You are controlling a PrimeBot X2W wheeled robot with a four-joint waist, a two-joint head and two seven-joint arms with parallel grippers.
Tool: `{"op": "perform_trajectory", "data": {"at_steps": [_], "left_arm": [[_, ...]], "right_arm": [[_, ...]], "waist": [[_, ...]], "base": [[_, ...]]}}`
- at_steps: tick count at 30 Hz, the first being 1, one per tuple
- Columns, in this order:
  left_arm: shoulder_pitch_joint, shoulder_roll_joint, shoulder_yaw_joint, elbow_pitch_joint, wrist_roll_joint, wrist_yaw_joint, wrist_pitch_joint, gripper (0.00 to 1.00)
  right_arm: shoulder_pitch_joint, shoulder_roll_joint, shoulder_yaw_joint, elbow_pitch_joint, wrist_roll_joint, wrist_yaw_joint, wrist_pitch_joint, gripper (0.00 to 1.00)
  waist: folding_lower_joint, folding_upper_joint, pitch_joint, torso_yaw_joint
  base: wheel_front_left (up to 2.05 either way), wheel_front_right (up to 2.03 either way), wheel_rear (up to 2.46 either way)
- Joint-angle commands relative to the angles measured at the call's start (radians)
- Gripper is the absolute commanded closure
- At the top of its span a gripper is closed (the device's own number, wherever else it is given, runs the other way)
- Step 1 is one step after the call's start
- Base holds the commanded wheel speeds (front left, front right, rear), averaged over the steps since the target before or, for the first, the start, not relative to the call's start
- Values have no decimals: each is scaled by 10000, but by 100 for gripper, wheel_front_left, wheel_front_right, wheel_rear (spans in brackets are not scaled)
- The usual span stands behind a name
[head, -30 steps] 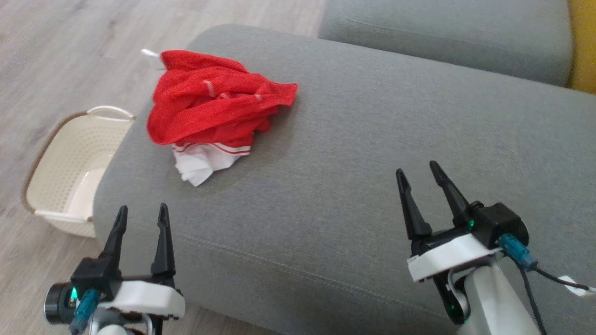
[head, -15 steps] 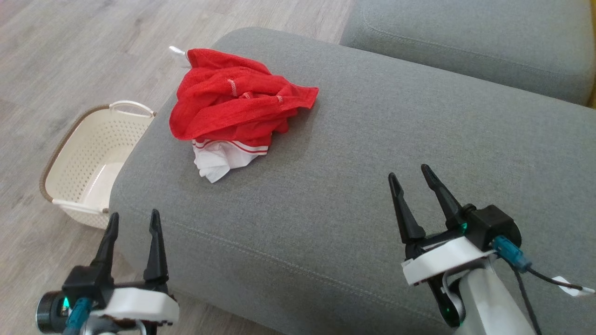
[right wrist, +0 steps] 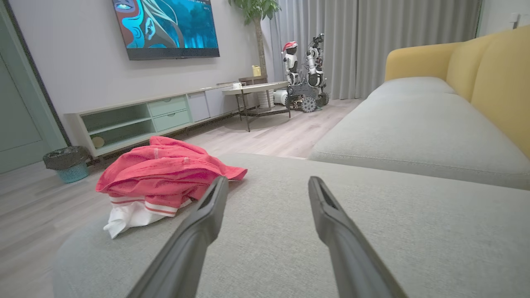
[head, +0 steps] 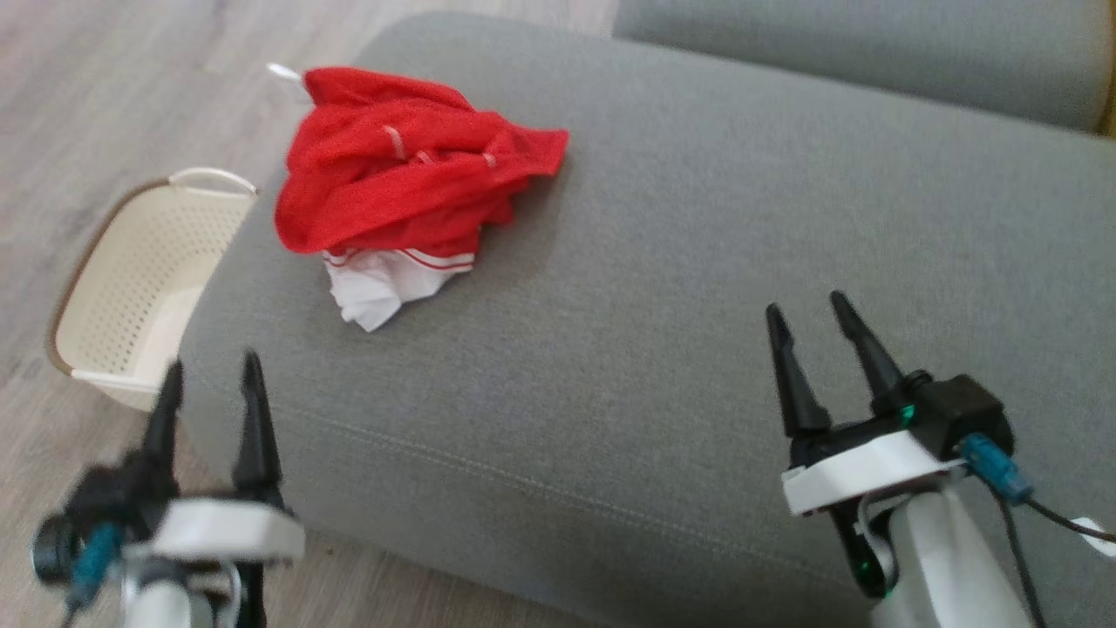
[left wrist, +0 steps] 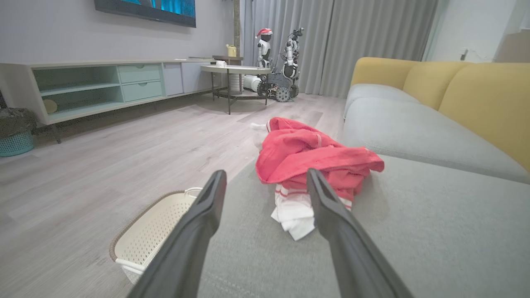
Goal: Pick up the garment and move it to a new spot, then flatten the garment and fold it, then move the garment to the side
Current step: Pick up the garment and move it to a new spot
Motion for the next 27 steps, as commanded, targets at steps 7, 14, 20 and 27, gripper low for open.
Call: {"op": "perform_trajectory", "data": {"at_steps": [7,14,20,27], "left_arm": [[-2725,646,606,998,-362,-619,-122,0],[-5235,1904,200,3082,-372,-958,352,0],[-7056,2804,-135,4876,-70,-1009,1068,0],[-8278,3274,-629,6220,112,-1051,1476,0]], "right_arm": [[-784,43,-560,-1321,-705,73,174,0],[-996,43,-870,-2344,-1077,73,554,0],[-1091,43,-960,-2776,-1137,73,663,0],[-1162,43,-1009,-2922,-1108,73,636,0]], "waist": [[0,0,1541,-792],[0,0,2543,-1417],[0,0,3082,-1869],[0,0,3361,-2179]], "base": [[0,0,0],[0,0,0],[0,0,0],[0,0,0]]}}
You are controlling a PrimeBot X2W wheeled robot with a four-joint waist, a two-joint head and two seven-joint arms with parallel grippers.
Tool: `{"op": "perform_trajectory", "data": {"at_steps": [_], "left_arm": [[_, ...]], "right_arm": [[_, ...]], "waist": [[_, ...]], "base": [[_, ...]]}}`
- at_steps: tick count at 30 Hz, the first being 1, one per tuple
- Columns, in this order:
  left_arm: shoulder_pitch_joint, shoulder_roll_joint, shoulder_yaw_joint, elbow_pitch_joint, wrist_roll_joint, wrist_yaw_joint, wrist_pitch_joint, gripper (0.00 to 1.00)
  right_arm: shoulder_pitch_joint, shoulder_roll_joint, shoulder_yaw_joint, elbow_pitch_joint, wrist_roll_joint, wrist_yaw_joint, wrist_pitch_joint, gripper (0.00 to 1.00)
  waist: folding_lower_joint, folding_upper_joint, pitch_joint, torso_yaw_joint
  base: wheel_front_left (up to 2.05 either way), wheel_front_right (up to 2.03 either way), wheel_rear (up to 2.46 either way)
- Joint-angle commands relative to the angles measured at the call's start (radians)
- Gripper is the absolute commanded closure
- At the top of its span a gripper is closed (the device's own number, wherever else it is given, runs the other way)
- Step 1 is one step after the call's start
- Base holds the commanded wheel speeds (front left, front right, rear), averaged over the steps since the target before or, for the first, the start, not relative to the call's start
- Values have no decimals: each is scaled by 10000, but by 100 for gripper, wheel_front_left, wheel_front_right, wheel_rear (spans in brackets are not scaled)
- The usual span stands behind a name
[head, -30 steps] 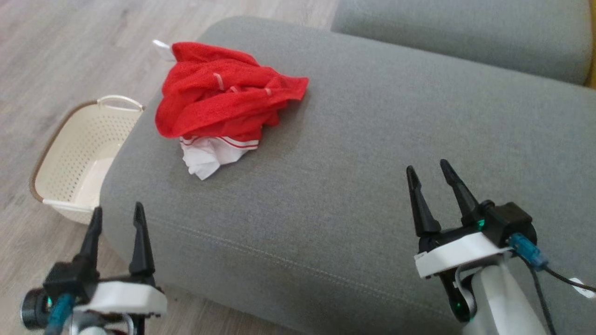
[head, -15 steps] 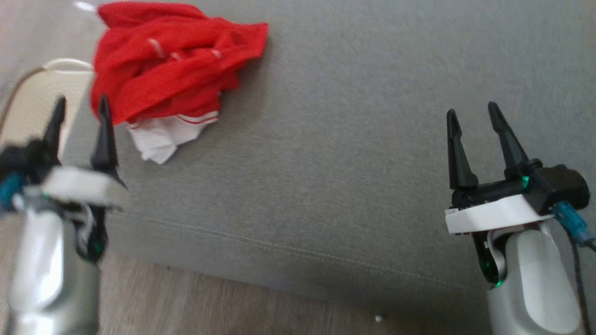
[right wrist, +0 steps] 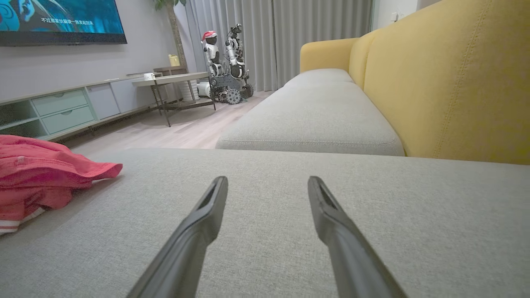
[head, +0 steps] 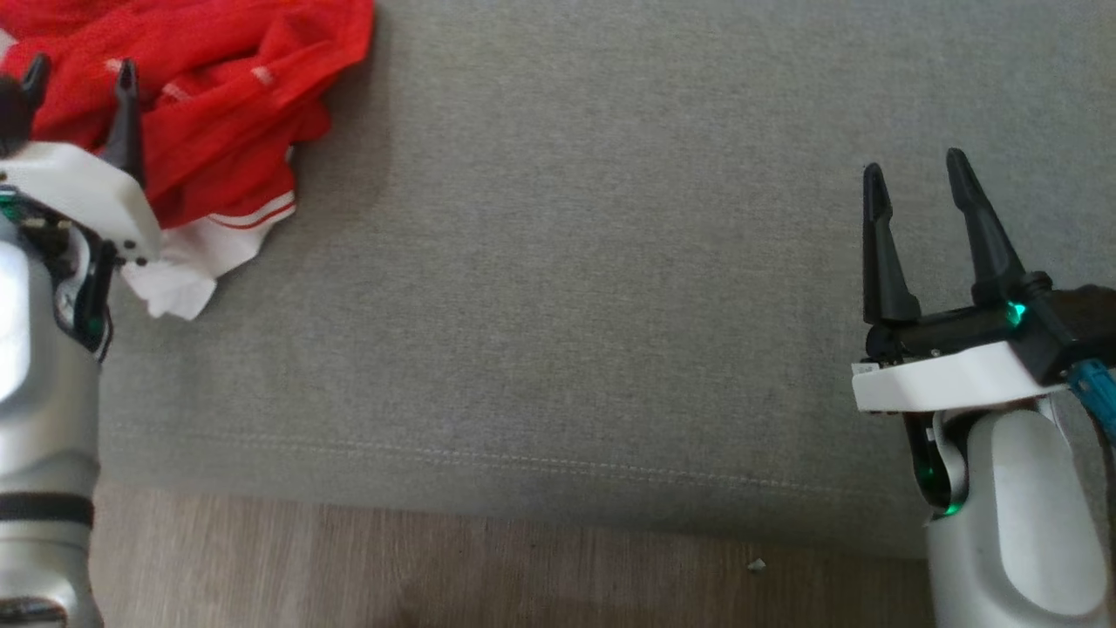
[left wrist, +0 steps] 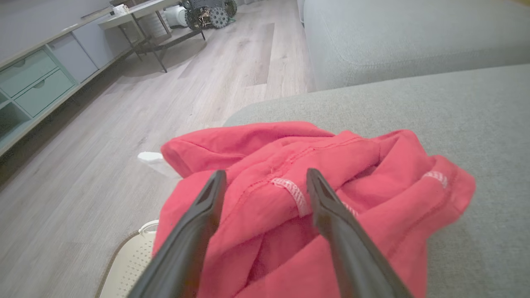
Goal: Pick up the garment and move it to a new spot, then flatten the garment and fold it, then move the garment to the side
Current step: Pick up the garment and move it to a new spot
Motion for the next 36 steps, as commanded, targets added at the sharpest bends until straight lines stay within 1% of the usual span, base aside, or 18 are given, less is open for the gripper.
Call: {"op": "perform_trajectory", "data": {"at_steps": [1,7,15,16,17,18,21,24,26,28,31,36], "left_arm": [[-476,703,227,-28,118,-27,75,0],[-1206,1014,-12,1132,334,64,173,0],[-1843,1109,-275,2379,342,40,28,0],[-1913,1082,-269,2469,276,32,-68,53],[-1985,1058,-264,2525,228,28,-194,100],[-2081,1055,-263,2592,179,30,-537,100],[-2151,1075,-173,2545,84,175,-1122,100],[-2148,1104,0,2194,-67,335,-1456,100],[-2109,1130,186,1687,-197,474,-1548,100],[-2026,1194,416,749,-306,593,-1571,100],[-1599,1264,787,-1090,-413,654,-1576,100],[-940,1132,1289,-3714,-538,680,-1579,100]], "right_arm": [[-264,49,231,-393,-83,73,-22,0],[-359,49,287,-427,-40,73,-73,0],[-458,49,214,-406,-12,73,-179,0],[-460,49,180,-412,-15,73,-193,0],[-454,49,148,-411,-20,73,-208,0],[-429,49,102,-358,-30,73,-238,0],[-411,49,150,-211,21,73,-298,0],[-399,49,175,-28,123,73,-384,0],[-365,49,210,127,187,73,-446,0],[-335,49,272,277,264,73,-502,0],[-296,49,395,493,418,73,-585,0],[-215,49,438,764,702,73,-688,0]], "waist": [[-1,0,118,-134],[-1,0,280,-331],[-1,0,436,-454],[-1,0,450,-443],[-1,0,450,-426],[-1,0,390,-392],[-1,0,158,-353],[-1,0,-196,-320],[-1,0,-504,-308],[-1,0,-783,-331],[-1,0,-1224,-427],[-1,0,-1837,-620]], "base": [[0,0,0],[0,0,0],[0,0,0],[0,0,0],[0,0,0],[0,0,0],[0,0,0],[0,0,0],[0,0,0],[0,0,0],[0,0,0],[0,0,0]]}}
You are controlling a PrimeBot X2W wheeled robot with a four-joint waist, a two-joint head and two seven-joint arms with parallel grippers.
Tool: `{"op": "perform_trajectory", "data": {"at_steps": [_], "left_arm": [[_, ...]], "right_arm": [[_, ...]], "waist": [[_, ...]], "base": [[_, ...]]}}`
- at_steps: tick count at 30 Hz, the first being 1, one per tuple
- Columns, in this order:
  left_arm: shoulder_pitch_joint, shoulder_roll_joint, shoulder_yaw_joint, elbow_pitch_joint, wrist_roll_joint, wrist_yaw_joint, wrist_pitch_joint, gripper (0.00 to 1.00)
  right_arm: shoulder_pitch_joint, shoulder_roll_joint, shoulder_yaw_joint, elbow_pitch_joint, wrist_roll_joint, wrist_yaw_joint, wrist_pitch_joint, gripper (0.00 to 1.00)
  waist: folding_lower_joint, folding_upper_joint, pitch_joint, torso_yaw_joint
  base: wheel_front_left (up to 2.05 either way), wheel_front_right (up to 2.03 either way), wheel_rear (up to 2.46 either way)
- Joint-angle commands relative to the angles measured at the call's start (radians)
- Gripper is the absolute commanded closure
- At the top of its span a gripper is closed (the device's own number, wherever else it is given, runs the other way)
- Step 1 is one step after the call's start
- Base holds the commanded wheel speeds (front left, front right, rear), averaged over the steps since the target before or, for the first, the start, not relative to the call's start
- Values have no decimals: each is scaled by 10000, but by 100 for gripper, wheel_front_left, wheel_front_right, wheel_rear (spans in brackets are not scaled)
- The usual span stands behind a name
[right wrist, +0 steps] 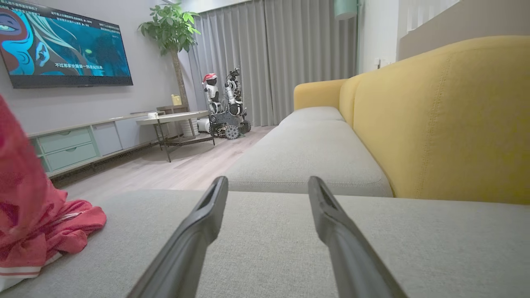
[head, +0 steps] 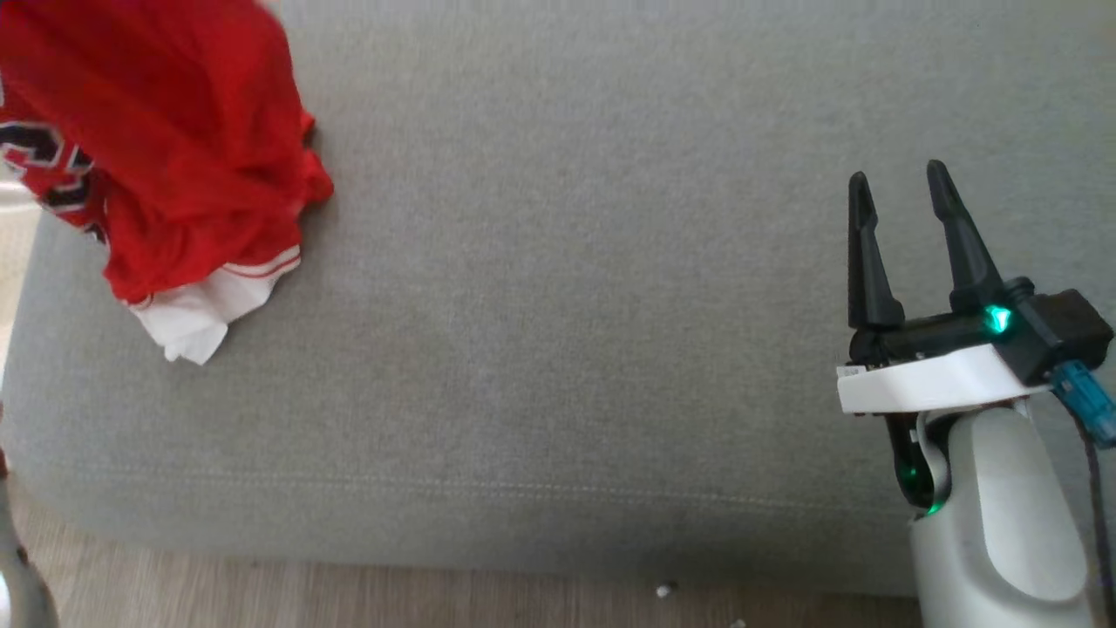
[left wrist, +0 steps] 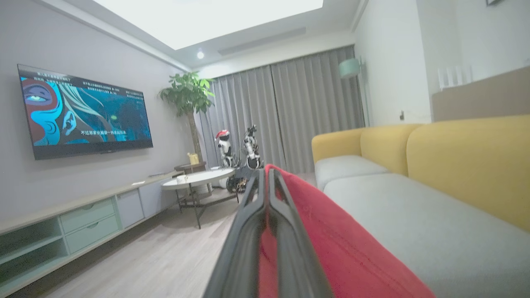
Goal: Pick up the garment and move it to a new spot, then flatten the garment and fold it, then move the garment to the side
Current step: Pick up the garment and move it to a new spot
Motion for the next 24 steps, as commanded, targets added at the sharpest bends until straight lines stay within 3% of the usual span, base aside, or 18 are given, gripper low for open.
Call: {"op": "perform_trajectory", "data": {"at_steps": [1,10,24], "left_arm": [[-90,452,402,-942,-61,16,-47,100],[251,254,606,-3014,-373,-236,-48,100],[-703,14,0,-4068,-869,-343,743,100]], "right_arm": [[64,49,297,-182,203,73,-109,0],[110,49,525,33,733,73,-162,0],[27,49,564,-522,1273,73,-167,0]], "waist": [[0,0,-413,-198],[0,0,-1126,-860],[0,0,-895,-2413]], "base": [[0,0,0],[0,0,0],[0,0,0]]}}
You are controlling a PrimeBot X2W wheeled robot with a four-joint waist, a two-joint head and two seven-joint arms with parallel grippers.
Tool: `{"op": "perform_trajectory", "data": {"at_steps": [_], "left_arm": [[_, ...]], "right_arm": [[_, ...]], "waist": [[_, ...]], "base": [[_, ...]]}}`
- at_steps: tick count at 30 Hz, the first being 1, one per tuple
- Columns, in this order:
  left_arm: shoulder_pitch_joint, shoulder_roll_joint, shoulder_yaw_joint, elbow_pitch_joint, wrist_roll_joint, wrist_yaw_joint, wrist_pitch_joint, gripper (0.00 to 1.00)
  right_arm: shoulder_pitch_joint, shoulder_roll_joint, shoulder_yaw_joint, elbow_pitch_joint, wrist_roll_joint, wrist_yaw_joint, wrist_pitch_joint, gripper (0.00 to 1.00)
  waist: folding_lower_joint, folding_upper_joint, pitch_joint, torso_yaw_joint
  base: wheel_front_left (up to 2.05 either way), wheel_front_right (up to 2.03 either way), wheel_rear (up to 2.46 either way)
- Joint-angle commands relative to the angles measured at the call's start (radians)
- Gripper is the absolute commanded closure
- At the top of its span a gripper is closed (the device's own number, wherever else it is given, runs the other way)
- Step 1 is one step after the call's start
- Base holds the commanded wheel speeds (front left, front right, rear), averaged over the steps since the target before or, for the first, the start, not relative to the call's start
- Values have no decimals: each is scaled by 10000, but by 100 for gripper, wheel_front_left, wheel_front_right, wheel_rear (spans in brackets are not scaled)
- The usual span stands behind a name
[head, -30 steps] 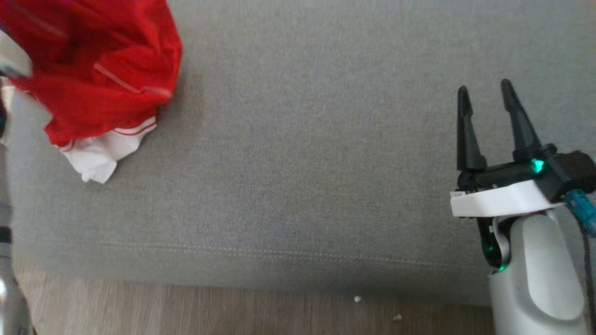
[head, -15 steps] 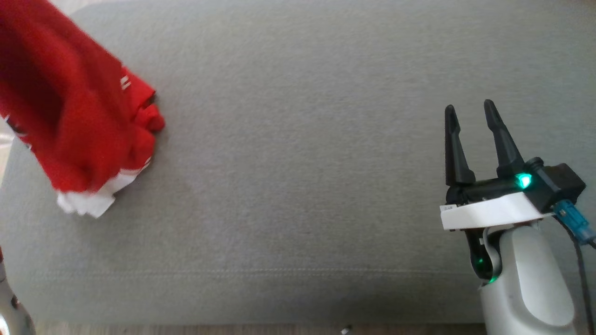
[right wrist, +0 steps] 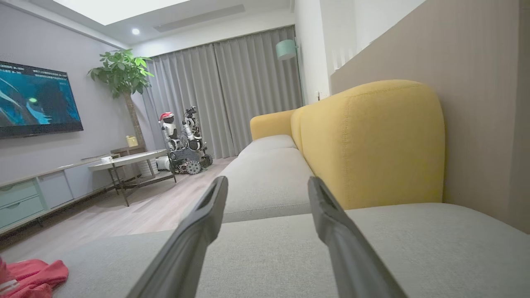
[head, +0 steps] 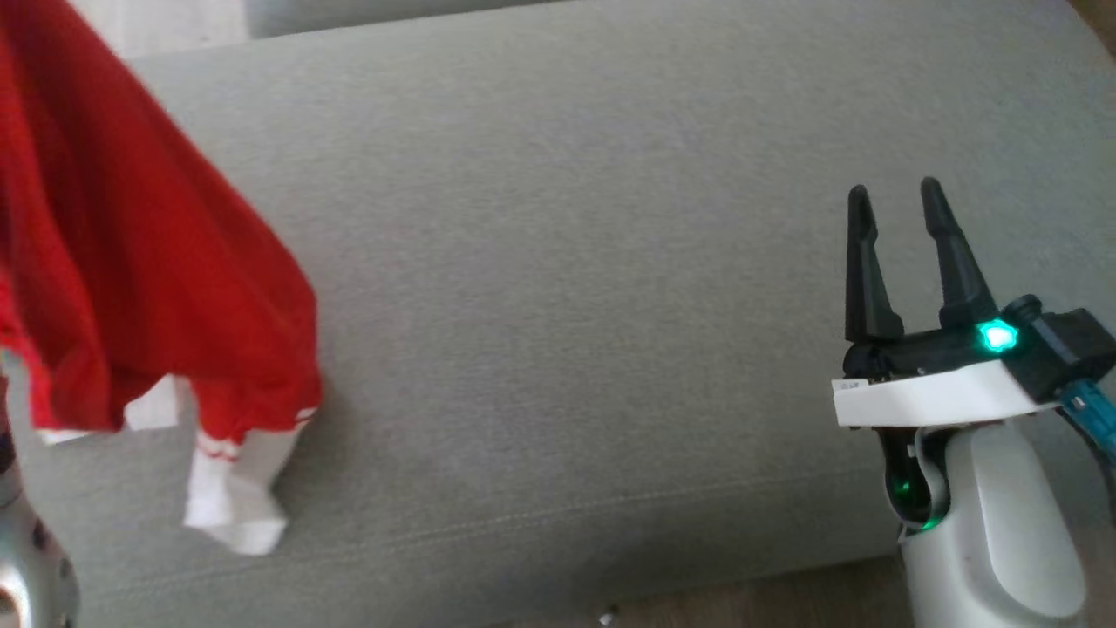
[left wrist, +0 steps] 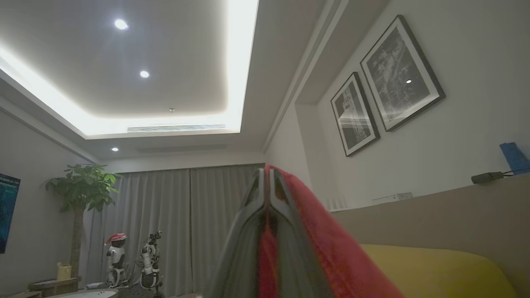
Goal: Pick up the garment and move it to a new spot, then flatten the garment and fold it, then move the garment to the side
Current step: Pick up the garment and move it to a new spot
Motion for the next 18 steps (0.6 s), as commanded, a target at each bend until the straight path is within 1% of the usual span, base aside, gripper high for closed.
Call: {"op": "perform_trajectory", "data": {"at_steps": [1,7,12,18], "left_arm": [[-717,299,84,-334,-8,-49,178,100],[-1389,-92,-542,-44,93,-10,402,100],[-2378,-443,-1068,345,279,13,332,100],[-3758,-1085,-1987,1553,653,-33,44,100]], "right_arm": [[-368,49,301,-511,172,73,-109,0],[-732,49,442,-1077,450,73,-110,0],[-1067,49,547,-1615,801,73,-110,0],[-1406,49,901,-2115,1326,73,-110,0]], "waist": [[0,0,294,-446],[0,0,850,-1373],[0,0,1450,-2219],[0,0,2117,-3288]], "base": [[0,0,0],[0,0,0],[0,0,0],[0,0,0]]}}
